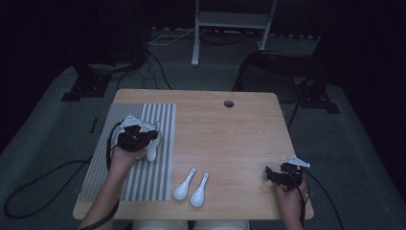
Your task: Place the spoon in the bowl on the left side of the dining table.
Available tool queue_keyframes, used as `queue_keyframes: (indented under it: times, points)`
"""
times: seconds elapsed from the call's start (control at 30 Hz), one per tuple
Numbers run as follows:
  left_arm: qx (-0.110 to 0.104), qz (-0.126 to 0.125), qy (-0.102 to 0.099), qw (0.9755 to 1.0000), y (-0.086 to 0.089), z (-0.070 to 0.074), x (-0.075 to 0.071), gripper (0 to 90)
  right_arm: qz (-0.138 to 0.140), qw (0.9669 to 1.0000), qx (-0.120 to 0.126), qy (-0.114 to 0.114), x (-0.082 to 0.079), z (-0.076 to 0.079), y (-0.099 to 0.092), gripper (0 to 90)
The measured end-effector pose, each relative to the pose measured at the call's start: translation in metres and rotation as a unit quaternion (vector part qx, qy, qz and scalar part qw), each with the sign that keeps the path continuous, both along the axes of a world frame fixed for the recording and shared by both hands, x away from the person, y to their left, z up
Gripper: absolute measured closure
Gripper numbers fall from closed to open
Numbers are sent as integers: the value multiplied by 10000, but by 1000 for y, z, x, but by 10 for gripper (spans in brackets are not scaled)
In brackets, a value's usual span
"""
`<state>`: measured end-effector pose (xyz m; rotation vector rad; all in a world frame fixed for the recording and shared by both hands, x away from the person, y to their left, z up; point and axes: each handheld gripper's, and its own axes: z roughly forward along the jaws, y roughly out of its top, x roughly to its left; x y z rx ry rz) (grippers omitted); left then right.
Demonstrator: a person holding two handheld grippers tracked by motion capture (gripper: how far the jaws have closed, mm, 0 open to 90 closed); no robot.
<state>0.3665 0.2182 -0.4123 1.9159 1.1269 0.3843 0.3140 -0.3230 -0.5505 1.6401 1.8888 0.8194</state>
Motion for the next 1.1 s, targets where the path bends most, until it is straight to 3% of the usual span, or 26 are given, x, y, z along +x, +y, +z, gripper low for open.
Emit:
queue_keyframes:
  times: [0.13, 0.3, 0.47, 0.7, 0.9, 1.1]
  points:
    - [-10, 129, 13, 9999, 14, 1, 9, 857, 0, 10000, 1, 0, 0, 0, 0, 129]
    - [-225, 299, -126, 9992, 28, -2, 21, 856, 0, 10000, -1, 1, 0, 0, 0, 129]
    - [-228, 631, 15, 9977, 43, -13, 33, 856, 0, 10000, -1, -1, 0, 0, 0, 129]
    - [-404, 789, 268, 9957, 52, -35, 45, 856, 1, 10000, 0, -2, 0, 0, 0, 129]
    - [-142, 881, 329, 9955, 51, -48, 52, 856, 1, 10000, 0, -2, 0, 0, 0, 129]
    - [-186, 963, 452, 9942, 55, -57, 57, 855, 1, 10000, 0, -2, 0, 0, 0, 129]
